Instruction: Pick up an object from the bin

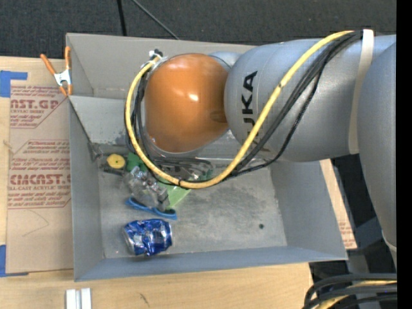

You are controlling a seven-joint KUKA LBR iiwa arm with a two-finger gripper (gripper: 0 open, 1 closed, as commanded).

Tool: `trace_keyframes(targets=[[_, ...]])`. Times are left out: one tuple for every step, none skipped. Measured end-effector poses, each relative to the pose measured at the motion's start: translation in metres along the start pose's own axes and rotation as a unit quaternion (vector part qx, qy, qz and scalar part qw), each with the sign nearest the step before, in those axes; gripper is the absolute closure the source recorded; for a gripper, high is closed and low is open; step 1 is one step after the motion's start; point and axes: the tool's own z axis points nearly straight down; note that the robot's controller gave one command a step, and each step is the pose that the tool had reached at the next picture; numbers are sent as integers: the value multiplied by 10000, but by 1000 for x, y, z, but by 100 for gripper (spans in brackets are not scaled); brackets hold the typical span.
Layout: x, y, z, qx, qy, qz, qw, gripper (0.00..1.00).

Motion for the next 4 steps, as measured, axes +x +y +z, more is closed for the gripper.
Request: trace_keyframes(targets=[[2,1,5,-23,43,-1,10000,0],[47,-4,132,-5,-10,-3366,9416,0],[45,-6,129,24,-29,-3360,9419,100],[18,0,-27,-10,3,-3409,9401,100]])
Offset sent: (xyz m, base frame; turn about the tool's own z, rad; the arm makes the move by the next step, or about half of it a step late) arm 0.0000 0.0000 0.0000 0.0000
